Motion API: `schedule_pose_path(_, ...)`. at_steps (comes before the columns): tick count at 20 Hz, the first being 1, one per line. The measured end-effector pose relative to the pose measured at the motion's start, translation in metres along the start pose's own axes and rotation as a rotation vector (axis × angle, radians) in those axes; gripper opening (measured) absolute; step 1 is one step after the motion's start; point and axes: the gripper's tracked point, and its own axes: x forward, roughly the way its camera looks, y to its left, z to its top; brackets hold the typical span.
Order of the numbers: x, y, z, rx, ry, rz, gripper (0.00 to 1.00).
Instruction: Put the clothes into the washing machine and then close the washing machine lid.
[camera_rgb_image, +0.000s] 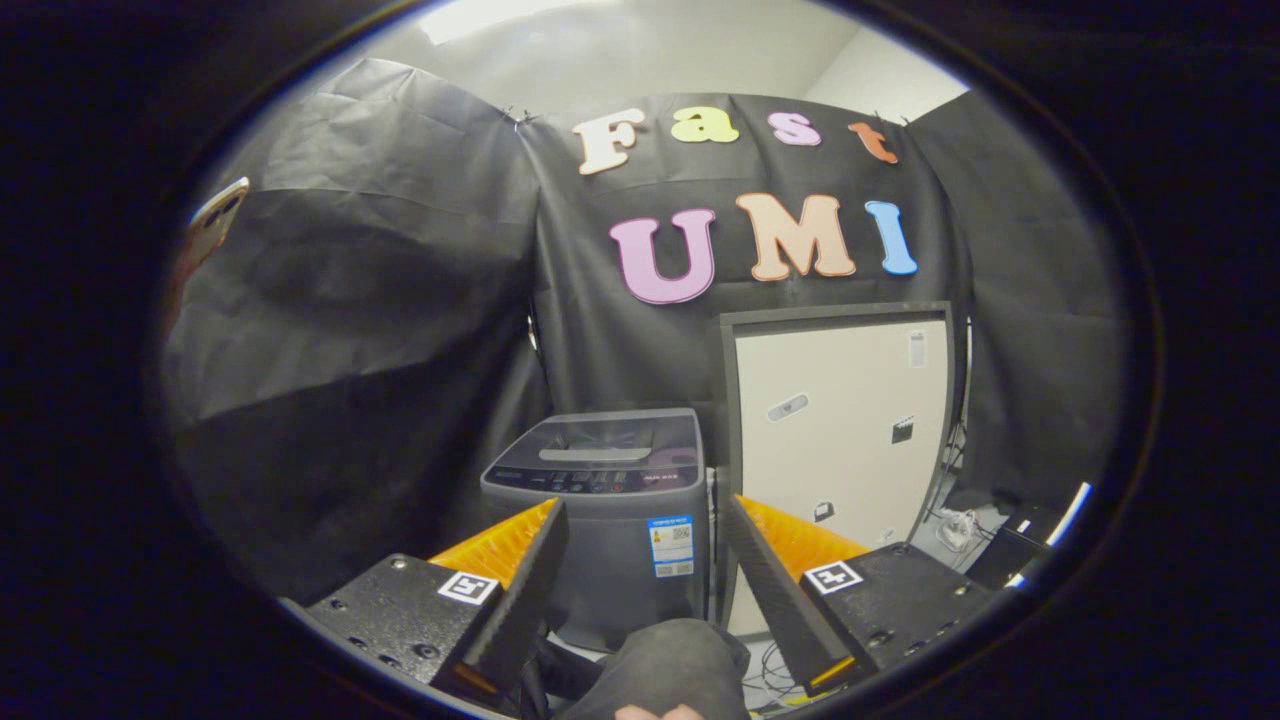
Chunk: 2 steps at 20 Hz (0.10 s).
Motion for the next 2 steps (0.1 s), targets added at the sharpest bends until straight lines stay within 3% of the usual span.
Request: schedule_pose_path(2,-0.0009,-0.002,0.0,0.002,0.0,-0.003,0.96)
